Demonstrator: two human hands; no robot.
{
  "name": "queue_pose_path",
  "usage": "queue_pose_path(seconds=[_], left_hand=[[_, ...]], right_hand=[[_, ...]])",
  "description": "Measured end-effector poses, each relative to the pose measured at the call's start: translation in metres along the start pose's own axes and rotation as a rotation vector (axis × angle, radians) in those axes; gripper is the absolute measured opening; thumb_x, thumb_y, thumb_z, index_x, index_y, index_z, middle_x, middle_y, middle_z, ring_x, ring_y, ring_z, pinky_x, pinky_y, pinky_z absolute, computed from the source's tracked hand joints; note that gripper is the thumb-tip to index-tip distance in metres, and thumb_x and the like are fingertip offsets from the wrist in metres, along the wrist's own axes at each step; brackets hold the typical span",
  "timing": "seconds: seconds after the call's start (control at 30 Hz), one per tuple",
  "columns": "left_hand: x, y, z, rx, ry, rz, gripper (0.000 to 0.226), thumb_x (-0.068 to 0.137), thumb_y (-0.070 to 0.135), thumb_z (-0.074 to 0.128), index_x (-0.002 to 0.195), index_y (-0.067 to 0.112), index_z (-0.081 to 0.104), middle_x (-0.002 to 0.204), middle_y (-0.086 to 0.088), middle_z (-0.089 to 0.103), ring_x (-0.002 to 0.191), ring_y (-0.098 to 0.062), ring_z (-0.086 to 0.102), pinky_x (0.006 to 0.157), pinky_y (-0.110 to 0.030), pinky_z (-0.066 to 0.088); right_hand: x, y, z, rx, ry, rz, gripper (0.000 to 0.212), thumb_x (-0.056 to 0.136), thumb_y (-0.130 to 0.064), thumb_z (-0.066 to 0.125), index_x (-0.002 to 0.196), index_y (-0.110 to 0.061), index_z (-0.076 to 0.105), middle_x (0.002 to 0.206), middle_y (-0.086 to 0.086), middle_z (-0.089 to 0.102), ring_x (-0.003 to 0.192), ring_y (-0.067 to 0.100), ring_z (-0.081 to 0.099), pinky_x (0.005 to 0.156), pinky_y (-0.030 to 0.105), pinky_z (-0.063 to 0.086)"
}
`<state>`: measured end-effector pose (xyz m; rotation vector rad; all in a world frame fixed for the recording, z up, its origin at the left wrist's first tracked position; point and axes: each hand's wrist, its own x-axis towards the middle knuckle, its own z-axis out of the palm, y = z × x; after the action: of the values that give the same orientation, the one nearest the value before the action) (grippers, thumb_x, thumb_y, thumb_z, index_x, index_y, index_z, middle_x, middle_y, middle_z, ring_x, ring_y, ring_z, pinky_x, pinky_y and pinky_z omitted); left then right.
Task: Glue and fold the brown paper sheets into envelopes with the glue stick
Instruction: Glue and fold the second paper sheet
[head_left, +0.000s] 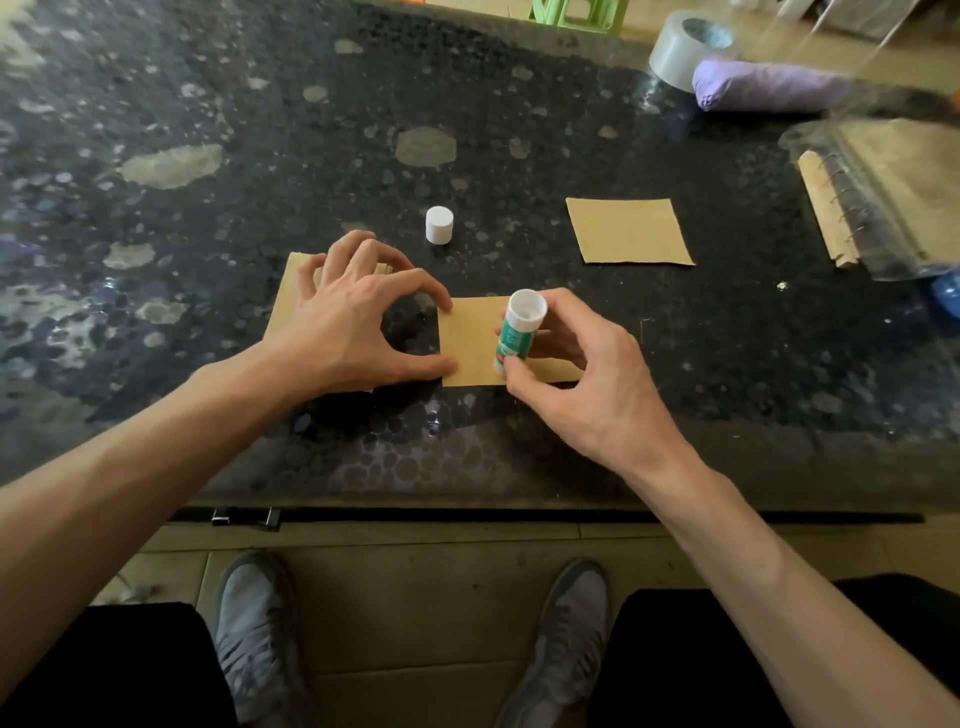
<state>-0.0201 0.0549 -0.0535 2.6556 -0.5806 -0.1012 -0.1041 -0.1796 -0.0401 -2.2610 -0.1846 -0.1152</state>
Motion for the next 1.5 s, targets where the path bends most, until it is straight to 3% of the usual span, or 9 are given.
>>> queue_pose_path(seconds=[0.17,0.27,0.5,0.8,1.03,1.23,1.5], left_hand=[[0.0,-0.001,-0.001,-0.002,-0.023,-0.007,0.063,0.063,0.082,0.071,0.119,0.056,0.061,0.134,0.013,0.041,0.15,-0.013,0.01,0.118,-0.048,0.011],[0.001,-0.001,-0.002,0.001,-0.033,-0.007,0.063,0.063,0.082,0.07,0.12,0.056,0.06,0.135,0.013,0.04,0.151,-0.014,0.009,0.119,-0.049,0.01],[0.0,0.0,-0.002,0.007,-0.024,0.001,0.062,0.064,0.081,0.071,0.119,0.056,0.061,0.134,0.013,0.041,0.151,-0.015,0.012,0.119,-0.048,0.011],[0.0,-0.001,0.0,0.013,-0.019,0.002,0.062,0.064,0.081,0.071,0.12,0.057,0.06,0.134,0.014,0.04,0.151,-0.015,0.012,0.119,-0.049,0.011],[0.0,-0.002,-0.001,0.011,-0.032,-0.003,0.065,0.063,0.084,0.068,0.121,0.056,0.06,0.135,0.014,0.04,0.152,-0.015,0.01,0.119,-0.05,0.01],[-0.001,0.0,-0.001,0.005,-0.026,-0.005,0.062,0.064,0.08,0.071,0.12,0.055,0.061,0.135,0.013,0.041,0.152,-0.016,0.011,0.118,-0.05,0.011],[0.0,-0.001,-0.002,-0.017,-0.053,-0.006,0.065,0.062,0.082,0.068,0.121,0.055,0.061,0.138,0.011,0.04,0.153,-0.016,0.008,0.12,-0.052,0.009]], right_hand=[[0.001,-0.003,0.006,-0.009,0.124,-0.04,0.037,0.089,-0.038,0.081,0.118,-0.019,0.069,0.109,-0.013,0.07,0.103,0.0,0.067,0.089,0.011,0.052],[0.002,-0.001,0.004,-0.049,0.102,0.004,0.042,0.089,-0.038,0.079,0.125,-0.019,0.069,0.111,-0.016,0.069,0.101,-0.007,0.065,0.088,0.004,0.047],[-0.003,0.005,0.0,-0.081,0.032,-0.032,0.035,0.096,-0.026,0.074,0.128,-0.016,0.066,0.119,-0.01,0.071,0.115,-0.002,0.059,0.094,0.002,0.043],[-0.008,0.005,0.004,-0.169,0.124,-0.064,0.039,0.096,-0.04,0.075,0.127,-0.019,0.065,0.113,-0.022,0.059,0.099,-0.006,0.06,0.087,0.003,0.045],[-0.01,0.005,0.002,-0.172,0.152,-0.065,0.036,0.095,-0.039,0.076,0.123,-0.018,0.067,0.109,-0.016,0.066,0.1,0.001,0.062,0.083,0.004,0.045],[-0.013,0.008,0.001,-0.183,0.155,-0.095,0.029,0.097,-0.031,0.076,0.117,-0.013,0.066,0.108,-0.017,0.062,0.095,-0.013,0.058,0.081,0.002,0.043],[-0.016,0.011,-0.004,-0.195,0.162,-0.096,0.028,0.097,-0.03,0.075,0.117,-0.012,0.065,0.108,-0.014,0.063,0.095,-0.013,0.057,0.083,0.003,0.042]])
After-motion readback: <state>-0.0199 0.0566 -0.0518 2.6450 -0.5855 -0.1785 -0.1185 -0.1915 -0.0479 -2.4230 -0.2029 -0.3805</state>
